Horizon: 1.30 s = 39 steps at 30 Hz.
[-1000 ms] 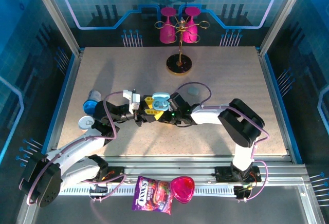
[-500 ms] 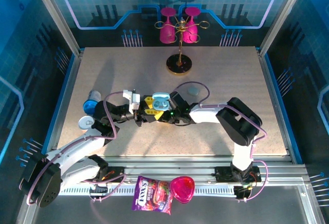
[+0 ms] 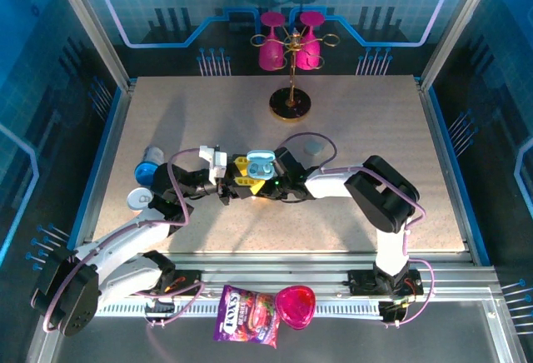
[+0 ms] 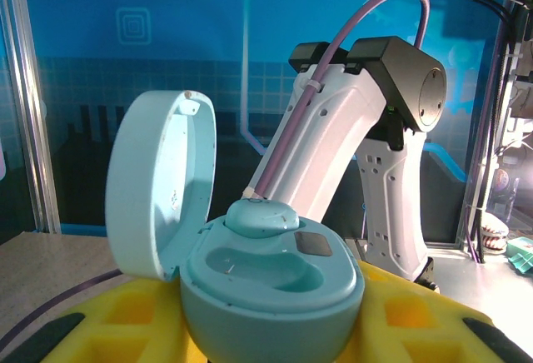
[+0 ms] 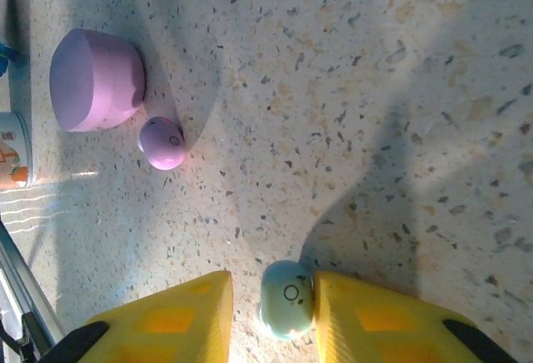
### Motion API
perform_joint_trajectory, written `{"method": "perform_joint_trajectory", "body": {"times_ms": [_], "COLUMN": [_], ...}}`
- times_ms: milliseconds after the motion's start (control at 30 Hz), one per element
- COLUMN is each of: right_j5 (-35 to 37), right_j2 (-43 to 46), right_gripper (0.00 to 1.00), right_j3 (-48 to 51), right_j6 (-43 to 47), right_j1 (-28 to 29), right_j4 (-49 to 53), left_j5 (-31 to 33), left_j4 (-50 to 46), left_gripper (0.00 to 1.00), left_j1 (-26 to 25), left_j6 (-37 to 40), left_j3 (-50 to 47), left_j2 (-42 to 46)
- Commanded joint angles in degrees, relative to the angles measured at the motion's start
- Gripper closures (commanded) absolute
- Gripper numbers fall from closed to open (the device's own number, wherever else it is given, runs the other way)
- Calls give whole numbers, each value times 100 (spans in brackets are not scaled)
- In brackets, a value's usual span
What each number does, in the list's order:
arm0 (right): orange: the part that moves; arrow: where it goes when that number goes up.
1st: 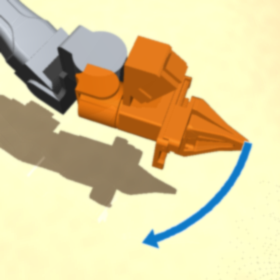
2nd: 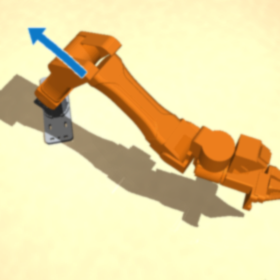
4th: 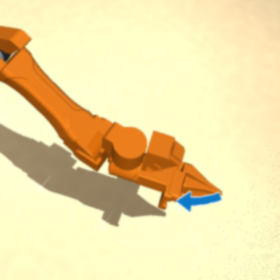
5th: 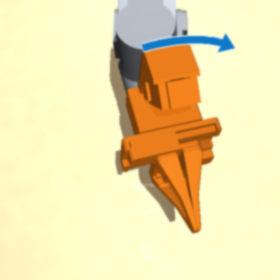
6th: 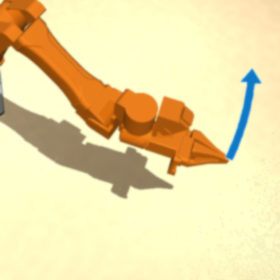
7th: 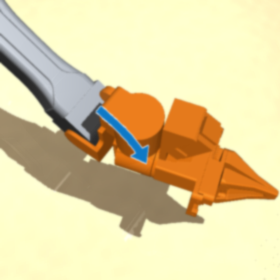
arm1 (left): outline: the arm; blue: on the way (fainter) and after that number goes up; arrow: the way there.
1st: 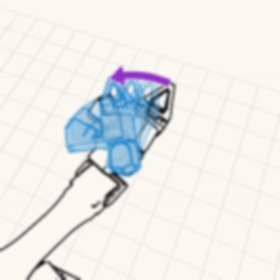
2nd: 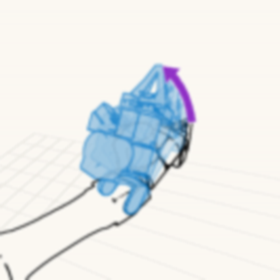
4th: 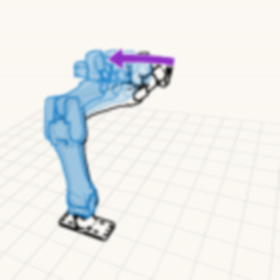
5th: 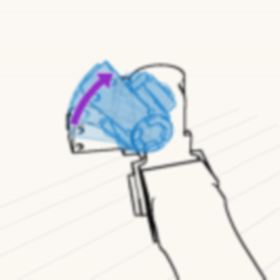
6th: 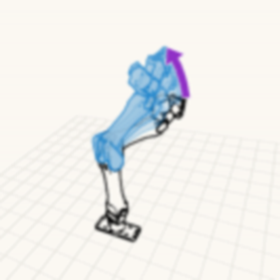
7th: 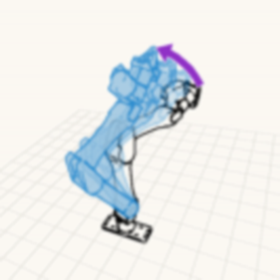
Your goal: Insert the wireless bluetooth earbuds into the charging case
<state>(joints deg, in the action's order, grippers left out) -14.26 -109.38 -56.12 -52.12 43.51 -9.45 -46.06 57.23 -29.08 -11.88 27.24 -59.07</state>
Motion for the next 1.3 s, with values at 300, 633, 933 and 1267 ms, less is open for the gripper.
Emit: {"method": "perform_joint_trajectory", "body": {"times_ms": [300, 633, 933, 1267], "right_j5": [-11, 414, 1611, 3160], "right_j2": [-338, 318, 1614, 3528], "right_gripper": [77, 83, 82, 82], "right_j3": [-293, -145, 138, 16], "right_j6": [100, 366, 939, 1592], "right_j1": [-53, -53, -157, -150], "right_j4": [305, 576, 1560, 3216], "left_j5": [63, 184, 462, 1169], "left_j4": [43, 51, 17, 78], "left_gripper": [69, 69, 69, 70], "left_j1": [-16, -18, -16, -18], "left_j6": [100, 159, 330, 694], "left_j3": [-35, -77, -113, -184], "left_j2": [87, 67, -57, -382]}}
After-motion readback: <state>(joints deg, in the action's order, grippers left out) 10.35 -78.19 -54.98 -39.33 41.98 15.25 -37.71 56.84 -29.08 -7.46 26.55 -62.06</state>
